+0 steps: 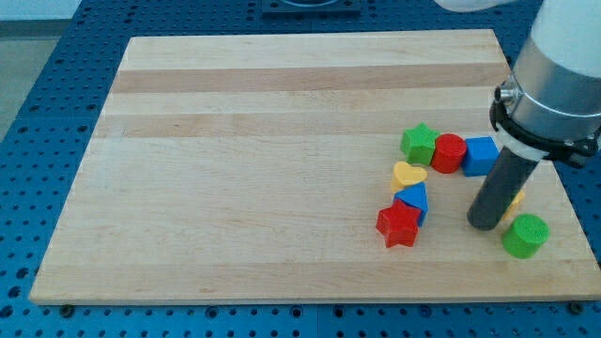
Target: Slide the yellow hexagon top of the green circle
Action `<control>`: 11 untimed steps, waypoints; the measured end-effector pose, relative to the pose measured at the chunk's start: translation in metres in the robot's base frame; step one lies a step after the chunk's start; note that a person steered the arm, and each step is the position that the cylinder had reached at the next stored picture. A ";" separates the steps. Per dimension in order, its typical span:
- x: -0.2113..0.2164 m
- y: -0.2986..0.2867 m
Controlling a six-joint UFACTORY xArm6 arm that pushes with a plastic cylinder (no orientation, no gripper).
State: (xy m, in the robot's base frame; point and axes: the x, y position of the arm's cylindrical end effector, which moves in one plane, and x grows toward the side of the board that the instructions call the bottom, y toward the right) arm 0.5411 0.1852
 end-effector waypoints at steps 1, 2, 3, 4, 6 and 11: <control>-0.001 -0.011; -0.015 -0.021; -0.024 -0.024; -0.030 -0.015; -0.032 0.003; -0.061 0.003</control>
